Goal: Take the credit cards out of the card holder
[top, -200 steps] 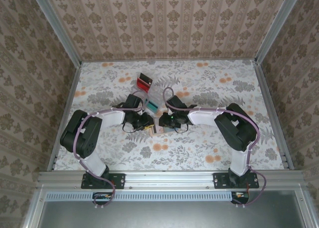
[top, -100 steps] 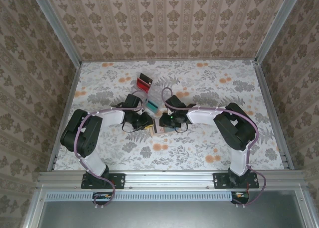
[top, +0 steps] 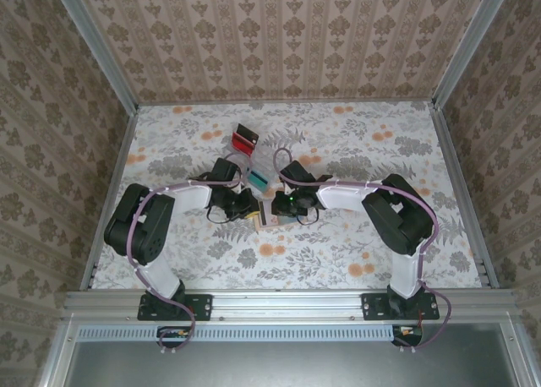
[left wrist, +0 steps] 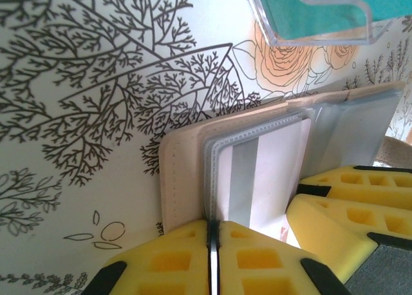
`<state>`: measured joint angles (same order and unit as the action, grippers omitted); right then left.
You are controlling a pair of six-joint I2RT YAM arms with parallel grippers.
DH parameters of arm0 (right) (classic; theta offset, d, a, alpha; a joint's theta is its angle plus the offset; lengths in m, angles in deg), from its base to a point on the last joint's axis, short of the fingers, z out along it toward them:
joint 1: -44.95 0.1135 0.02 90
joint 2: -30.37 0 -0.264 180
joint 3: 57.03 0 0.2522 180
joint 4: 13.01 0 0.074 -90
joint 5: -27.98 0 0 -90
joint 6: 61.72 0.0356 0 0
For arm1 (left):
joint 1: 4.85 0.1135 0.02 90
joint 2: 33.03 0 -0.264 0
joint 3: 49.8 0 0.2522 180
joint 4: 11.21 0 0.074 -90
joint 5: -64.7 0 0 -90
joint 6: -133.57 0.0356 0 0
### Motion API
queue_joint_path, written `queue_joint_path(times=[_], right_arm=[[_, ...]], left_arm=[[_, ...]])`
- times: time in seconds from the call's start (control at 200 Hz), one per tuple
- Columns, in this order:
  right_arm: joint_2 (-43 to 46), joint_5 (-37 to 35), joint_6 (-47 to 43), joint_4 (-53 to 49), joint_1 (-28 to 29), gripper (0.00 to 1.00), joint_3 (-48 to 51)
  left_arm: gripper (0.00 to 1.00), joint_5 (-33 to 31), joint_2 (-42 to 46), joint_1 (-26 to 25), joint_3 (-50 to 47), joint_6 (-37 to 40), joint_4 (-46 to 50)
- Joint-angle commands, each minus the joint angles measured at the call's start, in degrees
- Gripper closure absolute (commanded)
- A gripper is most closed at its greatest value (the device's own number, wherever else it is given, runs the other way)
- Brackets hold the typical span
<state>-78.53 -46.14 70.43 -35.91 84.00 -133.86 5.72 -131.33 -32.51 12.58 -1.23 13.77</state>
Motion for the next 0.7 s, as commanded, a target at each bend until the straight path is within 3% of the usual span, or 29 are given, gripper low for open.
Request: queue_joint_path(times=[0.0, 0.295, 0.695], right_arm=[[1.9, 3.3, -0.4, 2.4, -0.2, 0.81, 2.2], [6.4, 7.4, 2.7, 8.4, -2.8, 0.78, 7.2], [3.8, 10.6, 5.0, 10.2, -3.1, 0.79, 6.9]], left_arm=[[0.91, -3.7, -2.8, -0.4, -0.3, 2.4, 4.6], [0.92, -4.2, -3.6, 0.2, -0.3, 4.5, 5.9], [0.93, -3.8, -4.0, 0.5, -0.6, 4.8, 5.6]])
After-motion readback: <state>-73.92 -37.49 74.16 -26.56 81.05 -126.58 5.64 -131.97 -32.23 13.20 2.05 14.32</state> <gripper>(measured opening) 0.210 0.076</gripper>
